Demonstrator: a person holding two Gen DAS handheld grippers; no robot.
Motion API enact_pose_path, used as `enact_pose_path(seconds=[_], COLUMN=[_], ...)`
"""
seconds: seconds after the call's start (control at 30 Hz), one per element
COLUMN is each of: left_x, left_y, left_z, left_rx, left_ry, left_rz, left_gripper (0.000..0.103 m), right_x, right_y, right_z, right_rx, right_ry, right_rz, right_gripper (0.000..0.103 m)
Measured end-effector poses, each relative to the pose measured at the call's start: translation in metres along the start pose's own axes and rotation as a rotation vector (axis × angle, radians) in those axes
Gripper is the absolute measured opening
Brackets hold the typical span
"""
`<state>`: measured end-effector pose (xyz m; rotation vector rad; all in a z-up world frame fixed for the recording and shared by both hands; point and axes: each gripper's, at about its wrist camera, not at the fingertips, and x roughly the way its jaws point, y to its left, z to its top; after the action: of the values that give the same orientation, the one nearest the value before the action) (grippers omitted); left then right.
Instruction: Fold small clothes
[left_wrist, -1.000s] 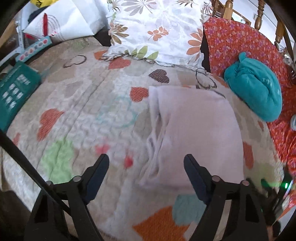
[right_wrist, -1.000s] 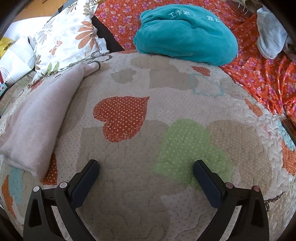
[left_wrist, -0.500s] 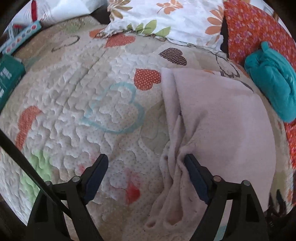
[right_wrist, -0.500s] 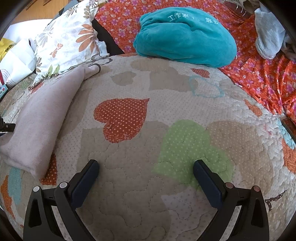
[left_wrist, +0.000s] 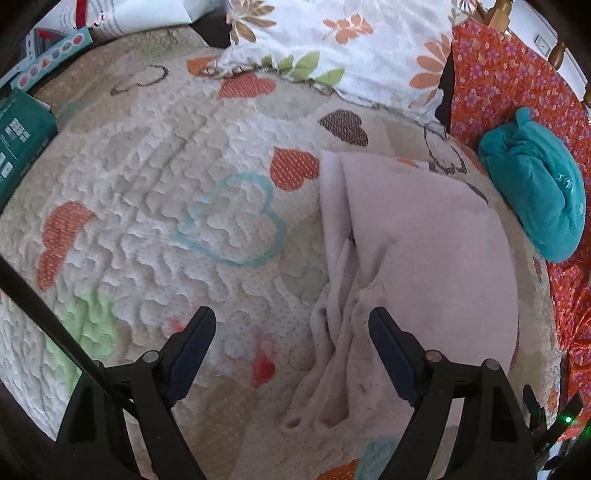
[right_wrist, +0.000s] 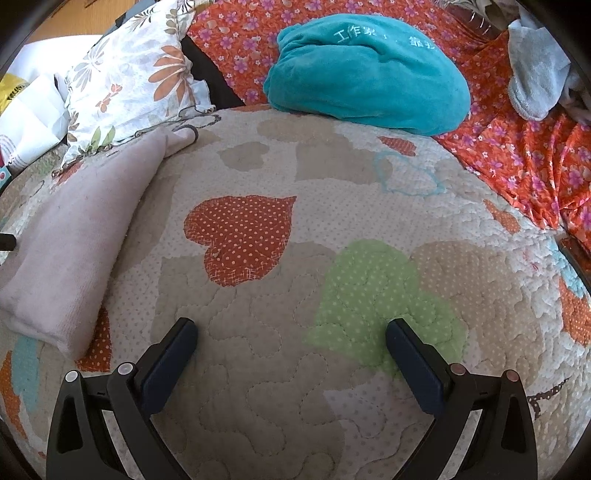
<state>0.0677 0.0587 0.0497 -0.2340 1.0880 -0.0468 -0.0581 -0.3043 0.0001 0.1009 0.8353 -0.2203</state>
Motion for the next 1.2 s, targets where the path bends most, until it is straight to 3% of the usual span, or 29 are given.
enact_pose_path(seconds=[0.1,0.23,0.33,0.37,0.5,0.57,0.67,0.73,0.87,0.97,1.07,1.13,1.2], left_x=[-0.010,-0.017,-0.021,-0.022,-0.025,-0.023,-0.021,-0.020,-0.020,-0.017,-0.014,-0.016,-0.021], left_y=[0.006,0.015,0.019,0.018,0.015,0.015,0.018,0.020,0.022,0.024,0.033,0.040,0.047], left_z=[-0.001,0.005,0.009,0.010,0.011,0.011,0.012,0.014,0.017,0.017,0.016,0.016,0.017], left_rx=[0.000,-0.030,-0.055,-0.054,-0.030,-0.032,-0.048,-0.057,-0.057,-0.046,-0.065,-0.086,-0.102], left_ry=[-0.026,-0.039,-0.051,-0.057,-0.074,-0.065,-0.053,-0.048,-0.055,-0.054,-0.027,-0.023,-0.036], left_rz=[0.012,-0.006,-0.021,-0.023,-0.008,-0.011,-0.016,-0.019,-0.011,0.014,0.009,0.003,0.012], left_gripper=[0.084,0.084,0.084,0.084,0.084,0.084,0.084,0.084,0.084,0.084,0.084,0.084,0.084], right_x=[-0.006,-0.041,-0.044,-0.040,0.003,0.030,0.076,0.108,0.158,0.164,0.138,0.108,0.075], right_y=[0.001,0.014,0.039,0.047,0.080,0.095,0.108,0.116,0.135,0.148,0.147,0.144,0.144], right_z=[0.012,0.041,0.084,0.097,0.158,0.177,0.201,0.215,0.226,0.240,0.250,0.250,0.244], right_rx=[-0.022,-0.078,-0.149,-0.159,-0.150,-0.132,-0.071,-0.033,-0.037,-0.106,-0.123,-0.112,-0.088], right_ry=[0.062,-0.067,-0.094,-0.078,0.050,0.103,0.196,0.266,0.384,0.359,0.256,0.201,0.185], right_rz=[-0.030,-0.070,-0.014,0.005,0.154,0.173,0.207,0.234,0.154,0.094,0.062,0.112,0.240], right_gripper=[0.097,0.093,0.093,0.088,0.044,0.033,0.026,0.025,0.027,0.027,0.027,0.028,0.028])
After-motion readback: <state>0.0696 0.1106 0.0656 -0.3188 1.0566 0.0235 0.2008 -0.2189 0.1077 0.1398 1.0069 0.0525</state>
